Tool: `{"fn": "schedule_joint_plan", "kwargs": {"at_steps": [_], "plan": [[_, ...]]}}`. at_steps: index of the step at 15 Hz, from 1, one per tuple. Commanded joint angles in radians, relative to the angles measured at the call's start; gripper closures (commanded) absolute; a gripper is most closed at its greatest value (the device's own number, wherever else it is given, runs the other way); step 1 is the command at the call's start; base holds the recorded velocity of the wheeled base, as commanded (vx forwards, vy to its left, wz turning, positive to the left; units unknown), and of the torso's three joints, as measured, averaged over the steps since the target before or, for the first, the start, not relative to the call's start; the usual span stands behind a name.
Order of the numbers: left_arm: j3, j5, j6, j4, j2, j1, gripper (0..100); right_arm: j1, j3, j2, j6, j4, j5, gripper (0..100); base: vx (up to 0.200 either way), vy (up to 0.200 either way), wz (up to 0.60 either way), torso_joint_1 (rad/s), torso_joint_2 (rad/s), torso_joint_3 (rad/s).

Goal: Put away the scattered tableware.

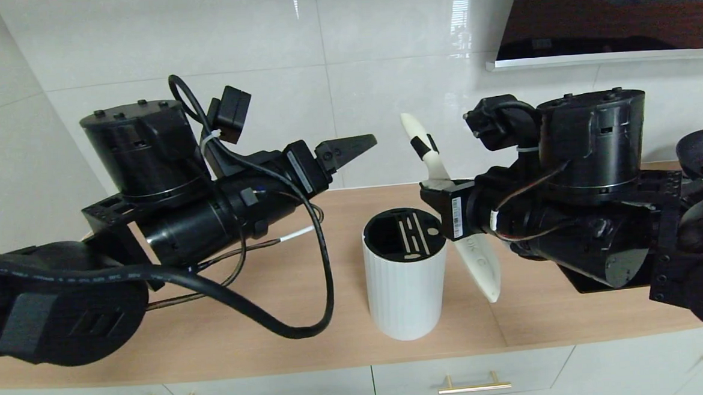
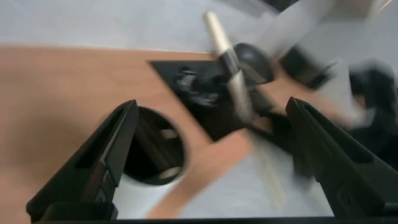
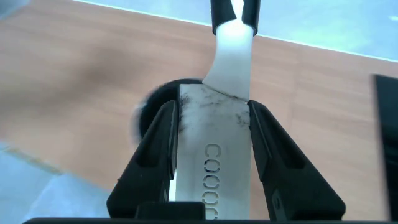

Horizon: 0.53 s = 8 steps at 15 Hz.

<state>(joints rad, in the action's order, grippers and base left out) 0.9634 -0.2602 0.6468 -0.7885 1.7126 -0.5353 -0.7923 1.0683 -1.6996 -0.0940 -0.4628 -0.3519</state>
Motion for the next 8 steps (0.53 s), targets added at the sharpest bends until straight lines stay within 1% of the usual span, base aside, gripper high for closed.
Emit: {"fn": "schedule_joint_plan", "kwargs": {"at_steps": [1, 3, 5, 8], "plan": [[0.026, -0.007, 0.010, 0.008, 0.047, -0.008, 0, -0.041, -0.030, -0.002, 0.002, -0.025, -0.001, 100, 0.000, 0.000, 0.00, 0.000, 0.00, 0.000], [0.044, -0.007, 0.010, 0.011, 0.076, -0.020, 0, -0.070, -0.039, -0.005, 0.002, -0.028, -0.001, 100, 0.000, 0.000, 0.00, 0.000, 0.00, 0.000], [0.063, -0.004, 0.010, 0.011, 0.107, -0.034, 0, -0.080, -0.048, -0.009, 0.002, -0.028, -0.001, 100, 0.000, 0.000, 0.00, 0.000, 0.00, 0.000], [0.072, 0.001, 0.010, 0.008, 0.147, -0.074, 0, -0.087, -0.050, -0.025, 0.004, -0.028, -0.001, 100, 0.000, 0.000, 0.00, 0.000, 0.00, 0.000]]}}
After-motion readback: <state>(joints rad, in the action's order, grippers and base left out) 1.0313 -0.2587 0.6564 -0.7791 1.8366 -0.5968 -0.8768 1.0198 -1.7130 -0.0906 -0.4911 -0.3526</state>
